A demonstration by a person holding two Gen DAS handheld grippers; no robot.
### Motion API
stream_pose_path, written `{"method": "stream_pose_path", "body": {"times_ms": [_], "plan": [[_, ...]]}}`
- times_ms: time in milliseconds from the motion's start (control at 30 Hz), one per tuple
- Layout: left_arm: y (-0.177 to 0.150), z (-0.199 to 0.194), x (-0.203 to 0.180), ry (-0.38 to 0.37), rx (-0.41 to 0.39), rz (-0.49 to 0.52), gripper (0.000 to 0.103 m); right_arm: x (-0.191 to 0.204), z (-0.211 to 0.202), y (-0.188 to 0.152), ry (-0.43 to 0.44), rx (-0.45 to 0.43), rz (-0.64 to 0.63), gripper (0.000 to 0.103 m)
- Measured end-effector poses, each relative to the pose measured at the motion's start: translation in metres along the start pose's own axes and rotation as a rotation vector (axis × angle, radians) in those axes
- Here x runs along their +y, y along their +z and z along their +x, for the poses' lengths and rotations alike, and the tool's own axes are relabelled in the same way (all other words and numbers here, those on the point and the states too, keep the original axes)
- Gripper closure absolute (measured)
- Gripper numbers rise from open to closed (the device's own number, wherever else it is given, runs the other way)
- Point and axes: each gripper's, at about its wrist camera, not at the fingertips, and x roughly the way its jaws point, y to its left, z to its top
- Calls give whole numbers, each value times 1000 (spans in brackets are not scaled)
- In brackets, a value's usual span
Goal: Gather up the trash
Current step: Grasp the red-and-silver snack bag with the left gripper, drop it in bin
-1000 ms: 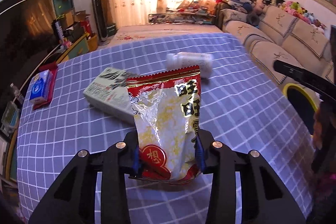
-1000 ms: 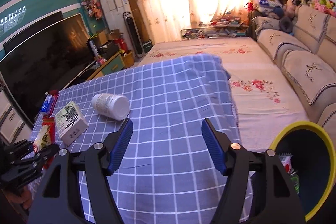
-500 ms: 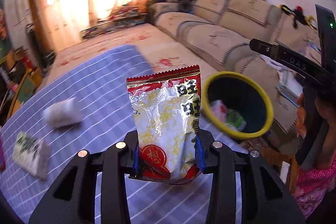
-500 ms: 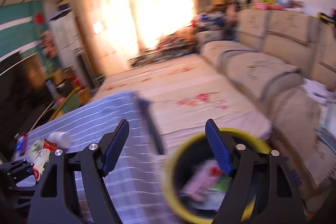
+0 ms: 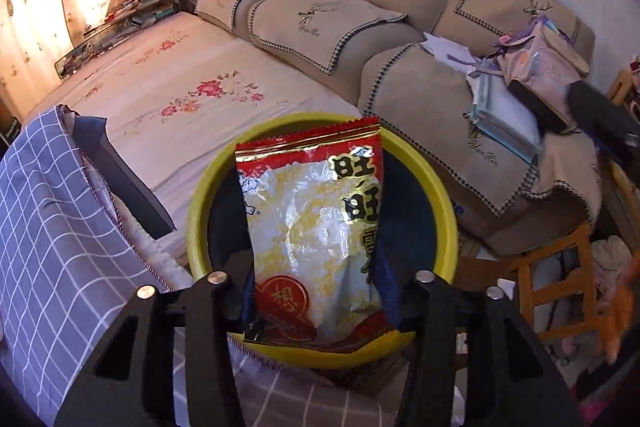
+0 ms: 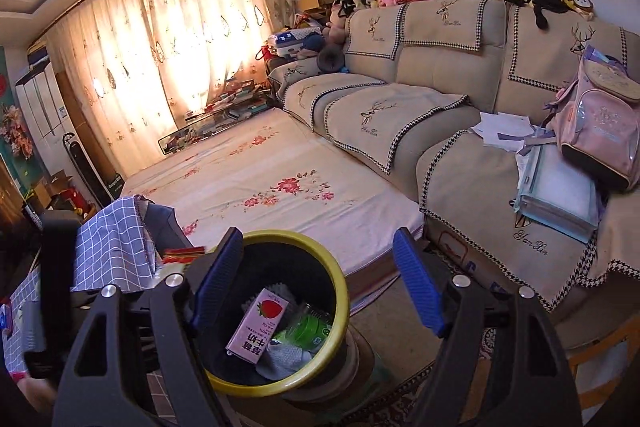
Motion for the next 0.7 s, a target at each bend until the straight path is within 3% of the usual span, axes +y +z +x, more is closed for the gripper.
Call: {"method": "stream_pose_path", "body": {"times_ms": [67, 100, 267, 533, 700], "plan": [[2, 11, -2, 8, 6, -5, 24, 2, -1, 1, -5, -4, -6, 30], [0, 14, 0, 15, 4, -8, 20, 1, -2, 2, -8, -6, -8, 30], [-7, 1, 21, -3, -17, -59, 18, 3, -9, 4, -25, -21, -9, 30], [-62, -120, 75, 54, -247, -164, 12, 33, -6, 1, 32, 2, -50, 29], [-128, -205, 137, 181, -383, -298, 11, 80, 2, -4, 151, 39, -98, 29]]}}
